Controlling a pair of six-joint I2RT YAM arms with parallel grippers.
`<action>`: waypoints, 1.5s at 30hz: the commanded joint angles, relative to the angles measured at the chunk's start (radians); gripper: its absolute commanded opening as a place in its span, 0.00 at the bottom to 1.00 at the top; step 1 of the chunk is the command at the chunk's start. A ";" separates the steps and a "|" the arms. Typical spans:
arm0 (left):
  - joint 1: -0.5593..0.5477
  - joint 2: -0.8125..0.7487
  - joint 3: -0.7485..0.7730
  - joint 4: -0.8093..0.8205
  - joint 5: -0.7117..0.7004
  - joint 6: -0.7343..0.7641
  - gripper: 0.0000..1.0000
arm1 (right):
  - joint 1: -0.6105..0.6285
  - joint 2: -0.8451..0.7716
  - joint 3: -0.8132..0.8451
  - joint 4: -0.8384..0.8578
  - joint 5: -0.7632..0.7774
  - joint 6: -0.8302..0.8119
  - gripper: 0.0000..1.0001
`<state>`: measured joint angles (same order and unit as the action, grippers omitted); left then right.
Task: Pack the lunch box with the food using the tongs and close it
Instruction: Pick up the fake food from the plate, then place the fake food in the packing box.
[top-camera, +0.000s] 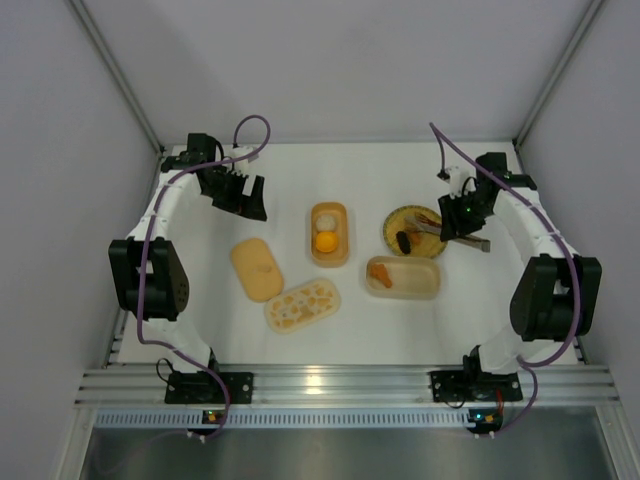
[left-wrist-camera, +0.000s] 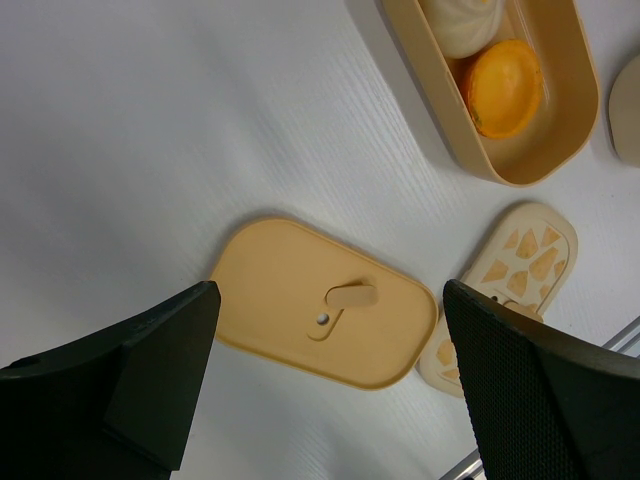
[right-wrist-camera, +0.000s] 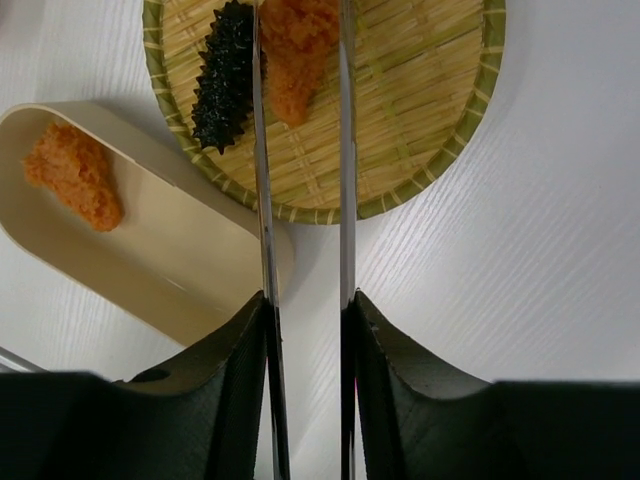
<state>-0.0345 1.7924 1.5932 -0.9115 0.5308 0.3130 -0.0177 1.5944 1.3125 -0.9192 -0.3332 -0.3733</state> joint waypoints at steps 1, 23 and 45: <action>0.002 -0.002 0.027 0.005 0.021 0.014 0.98 | -0.010 -0.023 -0.002 0.020 -0.018 -0.015 0.29; 0.002 0.007 0.033 0.002 0.035 0.017 0.98 | -0.071 -0.217 0.073 -0.174 -0.210 -0.136 0.09; 0.002 0.005 0.013 0.005 0.040 -0.017 0.98 | 0.105 -0.447 -0.246 -0.176 -0.188 -0.187 0.11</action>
<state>-0.0345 1.7927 1.5929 -0.9112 0.5388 0.2981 0.0658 1.1763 1.0931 -1.1397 -0.5247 -0.5644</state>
